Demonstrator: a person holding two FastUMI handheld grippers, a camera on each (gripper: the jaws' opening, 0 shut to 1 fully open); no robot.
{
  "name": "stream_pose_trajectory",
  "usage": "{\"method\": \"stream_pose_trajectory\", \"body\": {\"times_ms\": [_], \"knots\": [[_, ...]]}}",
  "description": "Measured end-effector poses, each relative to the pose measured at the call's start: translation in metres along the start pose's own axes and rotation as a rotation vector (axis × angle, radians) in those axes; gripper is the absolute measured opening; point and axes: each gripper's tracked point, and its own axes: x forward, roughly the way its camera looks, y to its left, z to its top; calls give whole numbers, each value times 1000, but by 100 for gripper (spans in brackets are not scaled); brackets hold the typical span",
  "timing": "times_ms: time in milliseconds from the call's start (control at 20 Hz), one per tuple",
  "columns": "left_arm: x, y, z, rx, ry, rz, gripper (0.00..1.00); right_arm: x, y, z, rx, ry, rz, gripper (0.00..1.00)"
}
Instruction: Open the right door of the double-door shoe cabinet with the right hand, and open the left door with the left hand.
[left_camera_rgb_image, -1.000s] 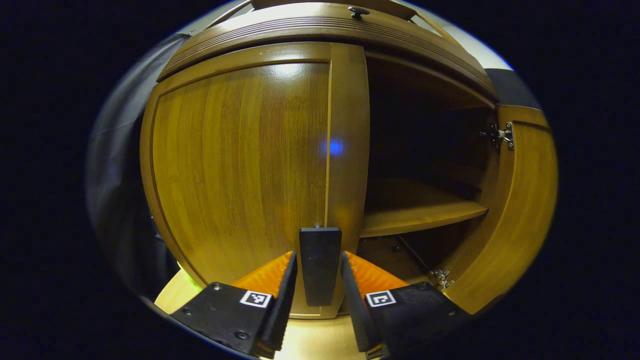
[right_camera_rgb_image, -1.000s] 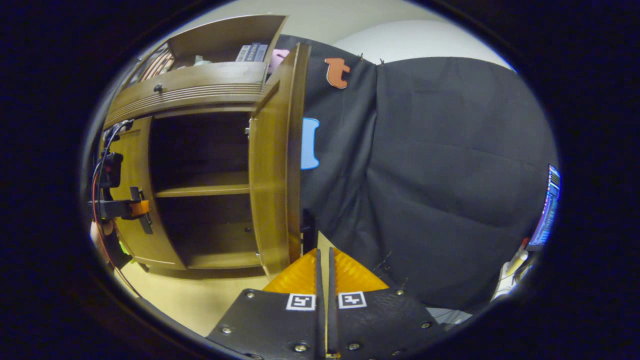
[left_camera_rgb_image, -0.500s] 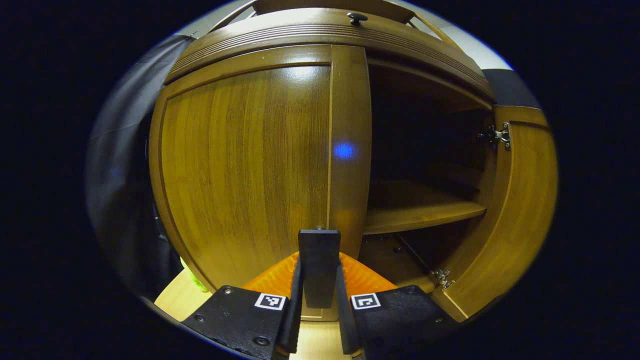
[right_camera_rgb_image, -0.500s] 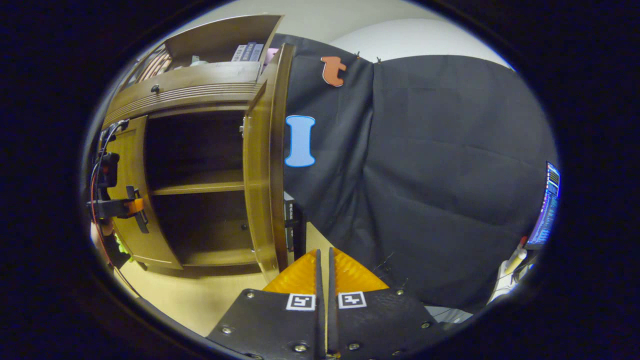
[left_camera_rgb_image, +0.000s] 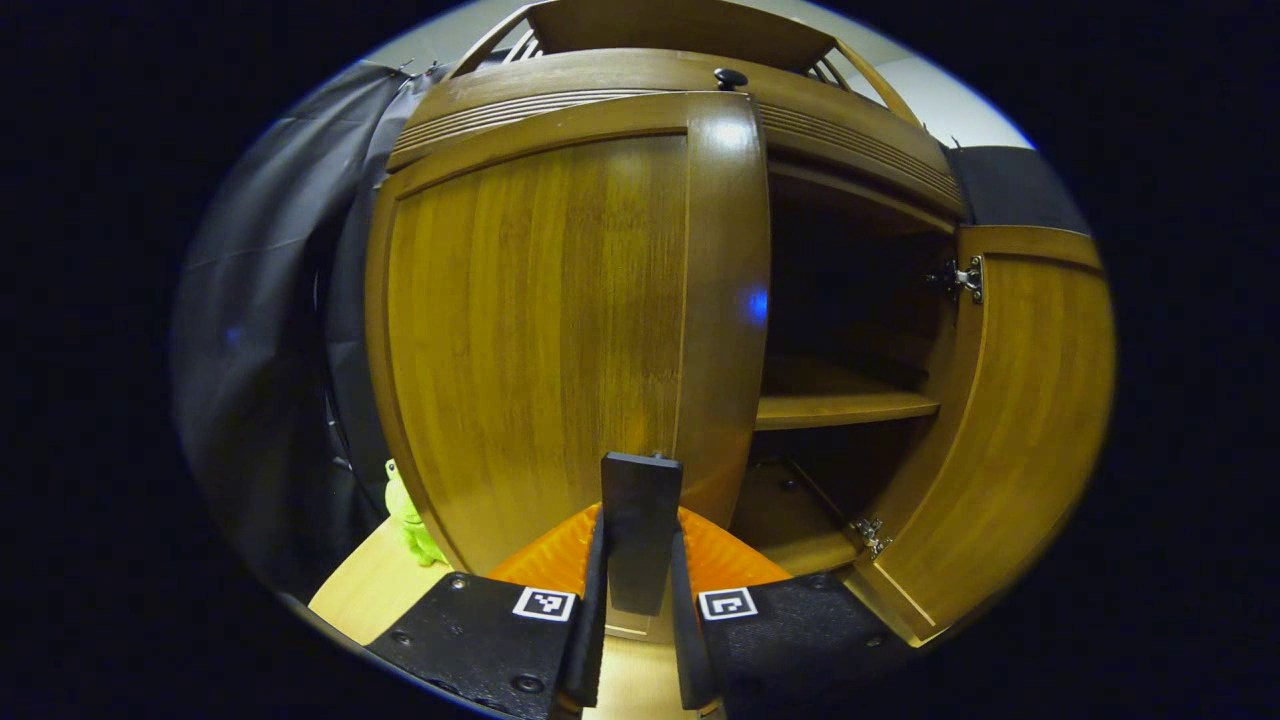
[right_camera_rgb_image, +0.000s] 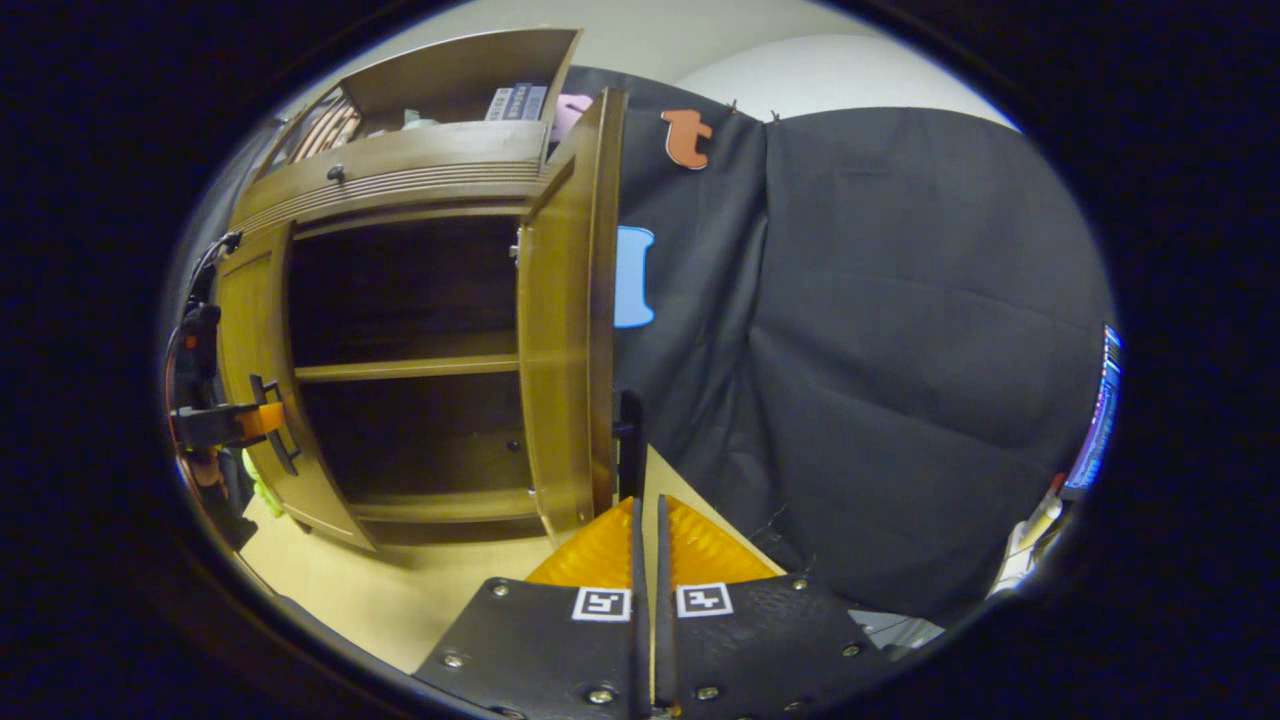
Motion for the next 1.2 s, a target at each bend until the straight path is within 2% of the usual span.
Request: {"method": "stream_pose_trajectory", "body": {"times_ms": [250,350,400,450,650,750,800,900,950,1100,1150,1200], "knots": [[-28,14,-5,-9,2,22,31,-5,20,-1,-21,-7,55,2],[-37,20,-7,-5,5,32,25,-5,31,-3,-22,-4,85,2],[-41,22,-7,-3,8,35,25,-5,37,-5,-23,-1,101,2],[-45,25,-8,-2,8,39,29,-5,42,-5,-26,2,118,2],[-61,37,-11,-4,15,59,24,-1,68,-4,-43,8,187,2],[-69,43,-13,-8,15,75,27,1,82,-3,-50,12,222,2],[-73,47,-13,-11,16,85,22,2,88,-5,-53,14,240,2],[-81,56,-15,-18,16,106,24,4,102,-8,-57,20,277,3],[-86,60,-15,-21,16,115,19,5,109,-9,-59,23,295,3],[-97,74,-17,-25,20,143,17,6,130,-12,-65,30,346,0],[-100,77,-18,-27,21,153,23,6,136,-12,-66,32,362,3],[-103,81,-17,-31,22,161,18,7,142,-14,-67,34,376,3]]}}
